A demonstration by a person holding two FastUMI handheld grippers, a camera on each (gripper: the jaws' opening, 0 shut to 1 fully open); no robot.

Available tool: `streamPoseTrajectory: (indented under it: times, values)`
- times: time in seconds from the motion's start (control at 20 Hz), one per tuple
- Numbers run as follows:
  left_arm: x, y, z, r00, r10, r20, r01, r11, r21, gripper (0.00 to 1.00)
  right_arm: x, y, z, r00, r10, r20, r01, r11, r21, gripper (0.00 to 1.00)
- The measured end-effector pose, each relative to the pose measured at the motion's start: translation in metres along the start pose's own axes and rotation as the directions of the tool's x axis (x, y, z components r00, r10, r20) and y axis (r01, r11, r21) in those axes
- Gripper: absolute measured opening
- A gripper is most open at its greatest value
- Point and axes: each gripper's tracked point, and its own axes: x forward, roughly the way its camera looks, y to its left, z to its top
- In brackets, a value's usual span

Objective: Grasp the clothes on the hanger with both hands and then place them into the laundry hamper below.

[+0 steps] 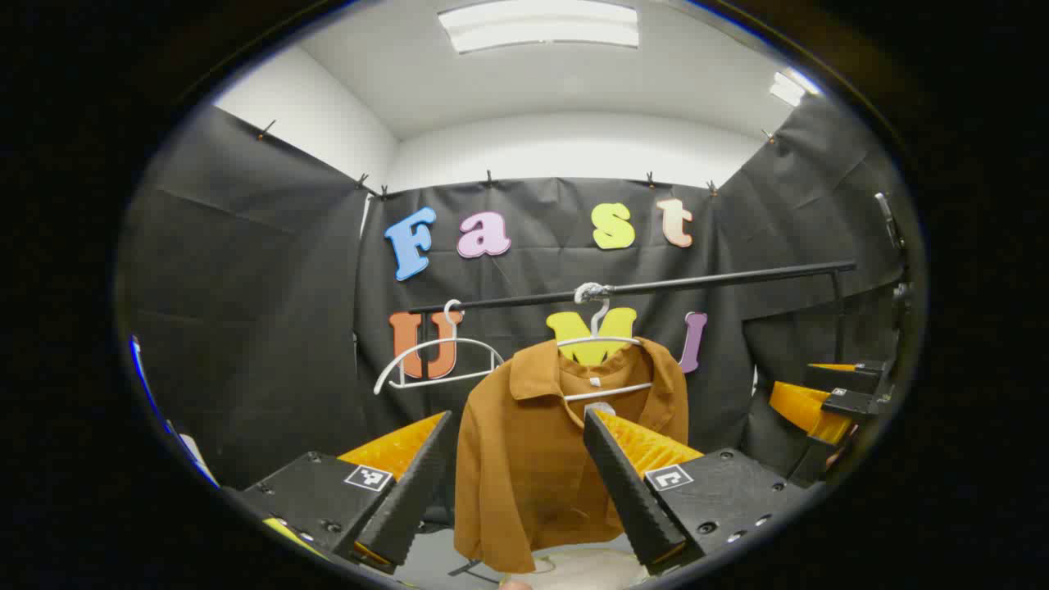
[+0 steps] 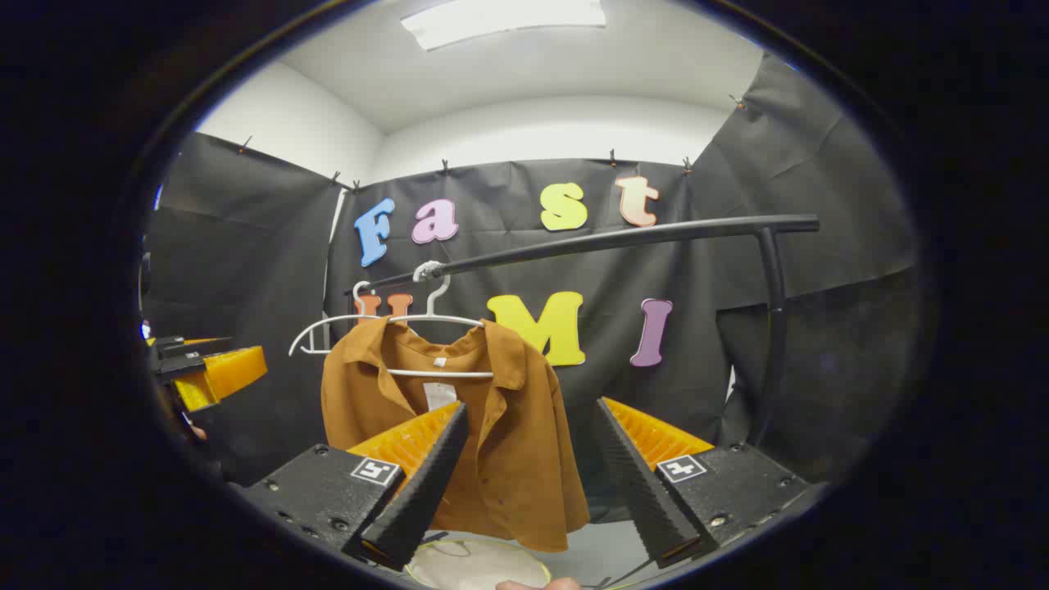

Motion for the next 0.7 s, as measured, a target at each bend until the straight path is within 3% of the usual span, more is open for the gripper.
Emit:
streamPoseTrajectory:
  times: [0.7]
  values:
    - [0.001,-0.009,0.01,0.999,0.001,0.032,-0.001,1.0,-0.012,1.0,0.0,-0.016,0.001,1.0,-0.019,0.002,0.019,1.0,0.012,0.99]
